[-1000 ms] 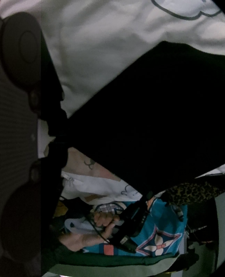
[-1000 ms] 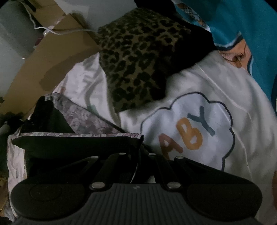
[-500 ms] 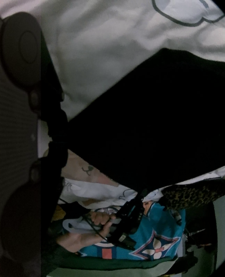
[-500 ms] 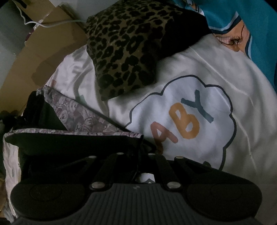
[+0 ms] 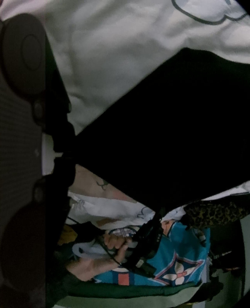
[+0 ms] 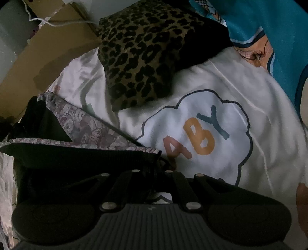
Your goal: Fold clothes
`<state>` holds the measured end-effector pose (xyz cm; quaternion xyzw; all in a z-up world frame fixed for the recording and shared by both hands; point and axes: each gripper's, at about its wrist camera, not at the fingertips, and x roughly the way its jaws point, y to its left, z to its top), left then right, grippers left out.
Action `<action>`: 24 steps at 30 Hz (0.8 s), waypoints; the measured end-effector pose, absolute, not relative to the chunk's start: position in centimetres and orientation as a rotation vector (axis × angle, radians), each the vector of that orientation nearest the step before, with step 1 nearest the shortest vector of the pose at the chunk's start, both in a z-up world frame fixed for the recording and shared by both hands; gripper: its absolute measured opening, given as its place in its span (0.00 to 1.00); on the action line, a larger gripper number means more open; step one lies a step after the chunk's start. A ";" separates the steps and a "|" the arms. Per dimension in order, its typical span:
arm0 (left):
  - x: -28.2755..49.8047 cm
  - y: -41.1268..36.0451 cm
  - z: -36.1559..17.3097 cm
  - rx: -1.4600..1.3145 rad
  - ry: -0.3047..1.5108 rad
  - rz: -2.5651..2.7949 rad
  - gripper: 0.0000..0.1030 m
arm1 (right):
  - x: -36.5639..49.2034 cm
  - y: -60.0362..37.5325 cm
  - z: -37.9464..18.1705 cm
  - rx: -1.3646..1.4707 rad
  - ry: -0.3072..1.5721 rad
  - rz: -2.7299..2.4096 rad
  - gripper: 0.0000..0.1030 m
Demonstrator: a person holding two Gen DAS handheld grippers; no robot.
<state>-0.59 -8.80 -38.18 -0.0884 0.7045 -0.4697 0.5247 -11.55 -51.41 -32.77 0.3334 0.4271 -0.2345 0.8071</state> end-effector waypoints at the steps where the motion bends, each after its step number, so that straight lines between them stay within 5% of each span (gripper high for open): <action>1: -0.6 -8.9 -38.2 -0.203 1.686 -1.122 0.03 | -11.5 -51.5 -32.9 0.715 0.919 -0.501 0.01; 8: -0.5 -9.8 -38.9 -0.138 1.697 -1.094 0.06 | -12.1 -52.2 -33.7 0.809 0.903 -0.503 0.08; 14: 0.5 -9.4 -36.4 -0.074 1.637 -1.091 0.34 | -13.0 -52.1 -32.1 0.810 0.887 -0.495 0.21; 24: 4.2 -9.4 -31.1 -0.016 1.525 -1.046 0.39 | -13.2 -51.9 -28.5 0.737 0.792 -0.482 0.22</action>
